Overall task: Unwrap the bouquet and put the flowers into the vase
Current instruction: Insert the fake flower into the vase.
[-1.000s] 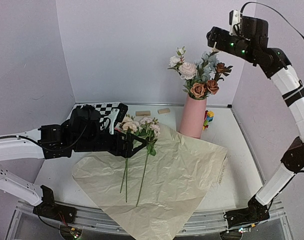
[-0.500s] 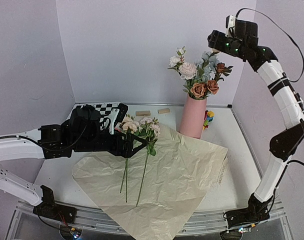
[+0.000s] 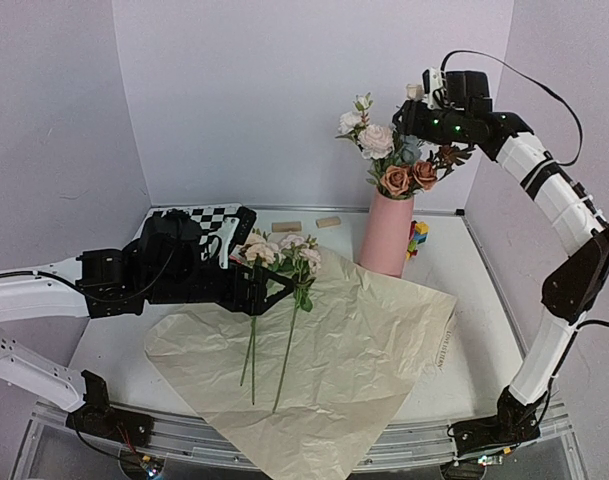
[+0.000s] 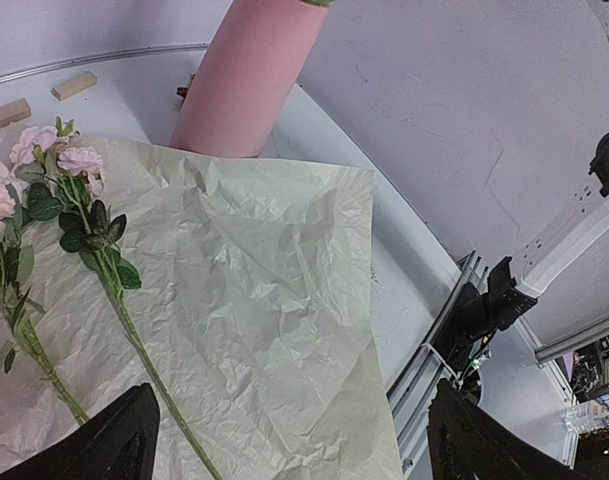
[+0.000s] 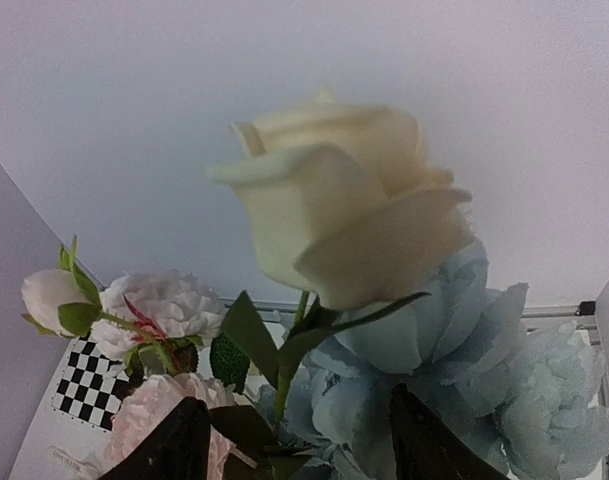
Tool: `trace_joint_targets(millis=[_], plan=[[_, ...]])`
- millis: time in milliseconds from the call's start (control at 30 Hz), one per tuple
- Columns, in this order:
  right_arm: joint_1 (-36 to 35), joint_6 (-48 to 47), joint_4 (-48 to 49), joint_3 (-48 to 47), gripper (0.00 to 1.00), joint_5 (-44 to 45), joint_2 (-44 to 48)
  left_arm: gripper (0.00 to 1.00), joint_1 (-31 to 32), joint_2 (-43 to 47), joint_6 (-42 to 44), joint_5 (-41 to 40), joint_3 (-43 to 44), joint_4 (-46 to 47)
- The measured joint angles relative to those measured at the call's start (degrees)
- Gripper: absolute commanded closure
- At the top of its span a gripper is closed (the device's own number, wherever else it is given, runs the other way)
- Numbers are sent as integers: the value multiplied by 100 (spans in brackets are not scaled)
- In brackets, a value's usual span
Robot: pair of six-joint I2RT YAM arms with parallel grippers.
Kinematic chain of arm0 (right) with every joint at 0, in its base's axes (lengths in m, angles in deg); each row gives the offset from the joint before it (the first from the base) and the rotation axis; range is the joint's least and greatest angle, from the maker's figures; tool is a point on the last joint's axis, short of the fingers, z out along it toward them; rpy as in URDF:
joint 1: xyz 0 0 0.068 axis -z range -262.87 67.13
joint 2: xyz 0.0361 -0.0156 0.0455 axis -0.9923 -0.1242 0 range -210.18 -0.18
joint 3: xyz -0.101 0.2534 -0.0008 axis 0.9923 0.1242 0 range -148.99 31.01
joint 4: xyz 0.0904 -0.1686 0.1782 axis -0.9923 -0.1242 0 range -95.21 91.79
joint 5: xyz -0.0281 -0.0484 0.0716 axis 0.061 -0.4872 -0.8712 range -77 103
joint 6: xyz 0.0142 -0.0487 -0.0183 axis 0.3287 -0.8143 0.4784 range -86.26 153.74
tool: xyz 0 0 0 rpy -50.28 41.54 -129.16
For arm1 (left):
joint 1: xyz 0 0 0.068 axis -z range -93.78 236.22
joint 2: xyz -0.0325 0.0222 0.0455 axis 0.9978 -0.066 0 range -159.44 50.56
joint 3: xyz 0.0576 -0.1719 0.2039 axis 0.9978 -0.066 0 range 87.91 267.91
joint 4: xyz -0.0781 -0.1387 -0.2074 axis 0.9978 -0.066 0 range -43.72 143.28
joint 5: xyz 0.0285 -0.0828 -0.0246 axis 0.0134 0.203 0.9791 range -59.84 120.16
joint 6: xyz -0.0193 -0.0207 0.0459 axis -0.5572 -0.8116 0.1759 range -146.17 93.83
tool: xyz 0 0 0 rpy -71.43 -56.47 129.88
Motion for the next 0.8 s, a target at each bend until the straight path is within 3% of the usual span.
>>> trace_joint_targets(millis=[233,433,800], plan=[[0,-32,17,45,52,-23,283,6,0,-29,-11,0,0,0],[0,94,108,-82,48,-25,550,6,0,-137,-38,2,0,0],[0,1445,50,37,57,-68,567,6,0,-156,-125,2,0,0]])
